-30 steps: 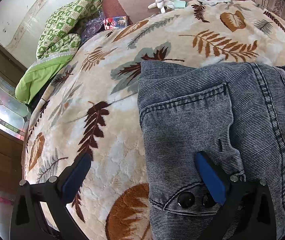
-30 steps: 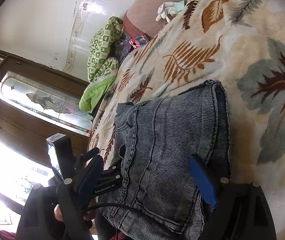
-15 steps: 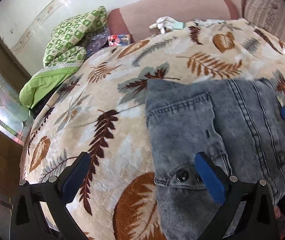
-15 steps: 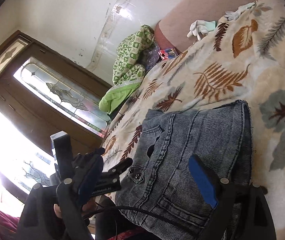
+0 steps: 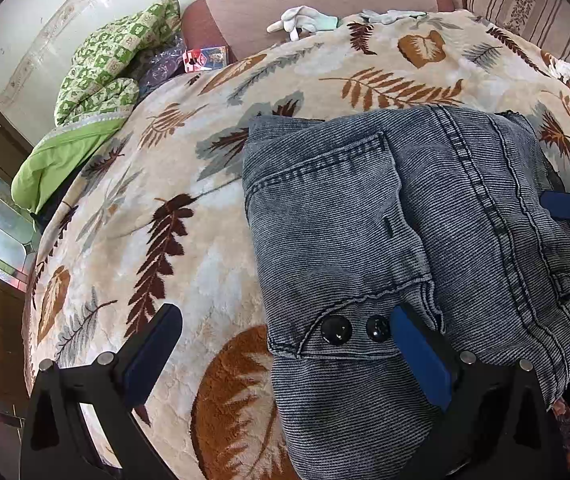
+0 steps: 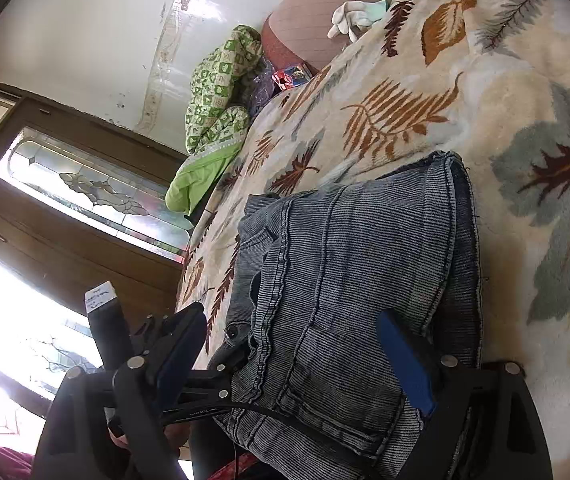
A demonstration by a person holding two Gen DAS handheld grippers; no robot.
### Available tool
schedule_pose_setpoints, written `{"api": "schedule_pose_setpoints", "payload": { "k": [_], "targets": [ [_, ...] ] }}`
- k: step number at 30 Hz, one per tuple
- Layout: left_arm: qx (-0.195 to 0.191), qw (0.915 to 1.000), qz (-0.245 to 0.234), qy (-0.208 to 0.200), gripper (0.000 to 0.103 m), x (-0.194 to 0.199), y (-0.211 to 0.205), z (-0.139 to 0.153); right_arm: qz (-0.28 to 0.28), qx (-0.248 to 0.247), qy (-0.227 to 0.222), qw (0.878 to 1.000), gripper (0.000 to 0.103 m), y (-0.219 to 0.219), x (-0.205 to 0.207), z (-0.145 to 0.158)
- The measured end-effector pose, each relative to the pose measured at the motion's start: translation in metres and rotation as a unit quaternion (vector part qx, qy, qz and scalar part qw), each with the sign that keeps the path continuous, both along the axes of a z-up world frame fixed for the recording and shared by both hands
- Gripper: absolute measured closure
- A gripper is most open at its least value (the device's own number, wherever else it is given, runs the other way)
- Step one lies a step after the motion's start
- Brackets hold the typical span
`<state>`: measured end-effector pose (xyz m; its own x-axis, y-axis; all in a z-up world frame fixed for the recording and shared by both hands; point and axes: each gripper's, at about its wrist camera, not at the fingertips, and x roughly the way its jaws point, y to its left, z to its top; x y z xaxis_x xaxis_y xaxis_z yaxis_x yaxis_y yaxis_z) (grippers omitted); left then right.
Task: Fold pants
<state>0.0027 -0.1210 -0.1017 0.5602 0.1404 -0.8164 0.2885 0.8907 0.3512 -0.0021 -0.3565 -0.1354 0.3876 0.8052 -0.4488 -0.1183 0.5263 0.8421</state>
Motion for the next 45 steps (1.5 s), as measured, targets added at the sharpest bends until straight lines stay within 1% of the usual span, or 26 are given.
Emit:
{"api": "schedule_pose_setpoints", "payload": {
  "k": [2,5,8,11,14,18,20,22,26,29,33,37,41,43,45],
  "targets": [
    [-0.003,1.0,0.001,-0.009,0.0,-0.003,0.0,0.005,0.0,0.003,-0.004,1.0,0.013,-0.002,-0.001,0.001],
    [-0.02,0.9995,0.003,-0.024,0.0,-0.007,0.005,0.017,-0.004,0.009,-0.015,1.0,0.013,-0.001,-0.004,0.006],
    [-0.035,0.9986,0.009,-0.04,0.0,-0.009,0.012,0.03,-0.004,0.016,-0.049,0.999,0.013,0.0,-0.01,0.018],
    [-0.04,0.9983,0.015,-0.039,0.0,-0.01,0.019,0.035,-0.004,0.001,-0.077,0.997,0.013,0.003,-0.017,0.028],
    [-0.038,0.9987,0.02,-0.029,0.0,-0.011,0.024,0.031,0.005,-0.013,-0.085,0.996,0.013,0.009,-0.021,0.032],
    [-0.024,0.9993,0.026,-0.005,0.0,-0.012,0.028,0.016,0.016,-0.028,-0.082,0.996,0.013,0.017,-0.022,0.032],
    [-0.024,0.9992,0.029,0.01,0.0,-0.011,0.028,0.008,0.019,-0.032,-0.076,0.996,0.013,0.018,-0.021,0.03],
    [-0.028,0.999,0.032,0.014,0.0,-0.01,0.029,0.007,0.019,-0.034,-0.063,0.997,0.013,0.018,-0.019,0.025],
    [-0.014,0.9995,0.023,0.018,0.0,-0.008,0.023,0.001,0.018,-0.041,-0.037,0.998,0.013,0.016,-0.014,0.016],
    [-0.016,0.9993,0.023,0.023,0.0,-0.007,0.022,-0.002,0.019,-0.038,-0.021,0.999,0.013,0.015,-0.01,0.009],
    [-0.03,0.9982,0.034,0.039,0.0,-0.003,0.025,-0.006,0.025,-0.043,-0.022,0.999,0.013,0.017,-0.009,0.008],
    [-0.021,0.9987,0.032,0.033,0.0,-0.006,0.023,-0.004,0.024,-0.049,-0.027,0.998,0.013,0.019,-0.01,0.01],
    [-0.019,0.9987,0.033,0.033,0.0,-0.008,0.022,-0.001,0.017,-0.037,-0.026,0.999,0.013,0.015,-0.012,0.012],
    [-0.021,0.9986,0.035,0.033,0.0,-0.01,0.022,0.0,0.01,-0.029,-0.033,0.999,0.013,0.012,-0.014,0.016],
    [-0.021,0.9986,0.035,0.034,0.0,-0.01,0.022,0.0,-0.002,-0.024,-0.054,0.998,0.013,0.007,-0.019,0.023]
  ]
}}
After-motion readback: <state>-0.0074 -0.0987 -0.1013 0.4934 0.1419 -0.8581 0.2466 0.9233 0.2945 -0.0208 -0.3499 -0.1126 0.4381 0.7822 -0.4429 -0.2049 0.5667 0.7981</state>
